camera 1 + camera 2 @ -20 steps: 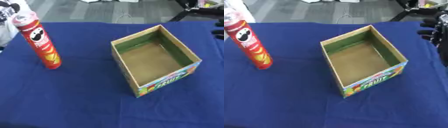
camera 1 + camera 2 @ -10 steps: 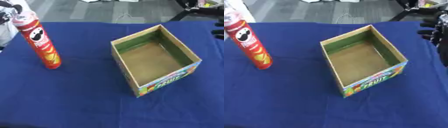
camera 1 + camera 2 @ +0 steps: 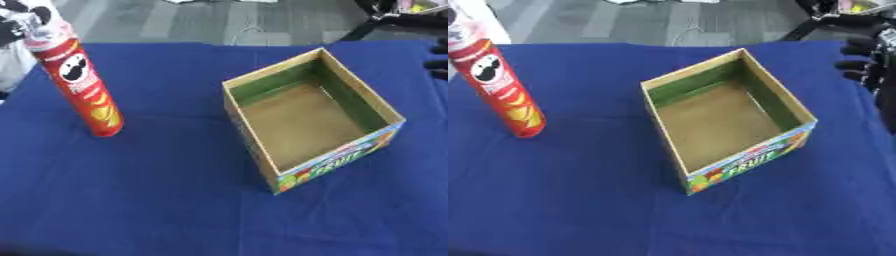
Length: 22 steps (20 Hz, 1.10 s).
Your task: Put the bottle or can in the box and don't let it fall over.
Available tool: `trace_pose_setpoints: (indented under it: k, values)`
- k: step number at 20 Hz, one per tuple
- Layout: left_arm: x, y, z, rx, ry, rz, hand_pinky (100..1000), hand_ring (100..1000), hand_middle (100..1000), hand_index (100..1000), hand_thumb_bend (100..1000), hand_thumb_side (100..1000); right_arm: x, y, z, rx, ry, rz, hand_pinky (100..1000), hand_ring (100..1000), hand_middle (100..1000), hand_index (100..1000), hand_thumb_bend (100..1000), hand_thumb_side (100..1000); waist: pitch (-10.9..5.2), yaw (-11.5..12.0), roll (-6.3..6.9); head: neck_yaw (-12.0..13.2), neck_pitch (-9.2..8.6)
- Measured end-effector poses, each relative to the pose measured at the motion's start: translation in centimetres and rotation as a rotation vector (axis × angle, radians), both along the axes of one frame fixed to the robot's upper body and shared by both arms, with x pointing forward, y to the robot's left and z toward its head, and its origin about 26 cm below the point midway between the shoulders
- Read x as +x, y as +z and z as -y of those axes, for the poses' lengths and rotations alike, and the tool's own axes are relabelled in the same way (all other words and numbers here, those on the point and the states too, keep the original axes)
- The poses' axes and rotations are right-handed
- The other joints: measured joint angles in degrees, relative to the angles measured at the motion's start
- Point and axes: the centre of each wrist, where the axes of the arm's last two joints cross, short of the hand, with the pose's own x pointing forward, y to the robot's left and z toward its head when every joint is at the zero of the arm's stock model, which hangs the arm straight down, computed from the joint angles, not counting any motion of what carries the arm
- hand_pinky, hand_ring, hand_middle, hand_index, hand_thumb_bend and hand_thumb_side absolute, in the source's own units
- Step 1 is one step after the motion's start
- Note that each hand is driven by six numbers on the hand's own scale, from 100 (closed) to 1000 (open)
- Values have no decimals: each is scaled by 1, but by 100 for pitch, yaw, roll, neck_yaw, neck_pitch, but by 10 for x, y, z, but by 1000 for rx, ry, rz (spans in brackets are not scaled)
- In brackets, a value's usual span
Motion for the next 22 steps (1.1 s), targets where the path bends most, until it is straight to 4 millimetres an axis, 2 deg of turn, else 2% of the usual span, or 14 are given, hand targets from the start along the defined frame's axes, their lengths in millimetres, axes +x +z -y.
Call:
trace_pose_setpoints:
  k: [5, 18, 22]
  values:
    - [2, 4, 5, 4, -16, 13, 832, 893, 941, 911, 351, 888, 0, 0, 0, -1, 1, 0, 876, 761, 769, 804, 100, 977, 2, -8, 0, 17, 0]
    - [15, 7, 14, -16, -56, 16, 831, 898, 945, 913, 346, 900, 1, 2, -1, -1, 3, 2, 876, 761, 769, 804, 100, 976, 32, -25, -8, 54, -27]
    - [16, 6, 15, -15, -62, 11, 841, 900, 946, 915, 422, 865, 1, 2, -1, -1, 3, 2, 876, 761, 769, 804, 100, 976, 34, -24, -8, 61, -44]
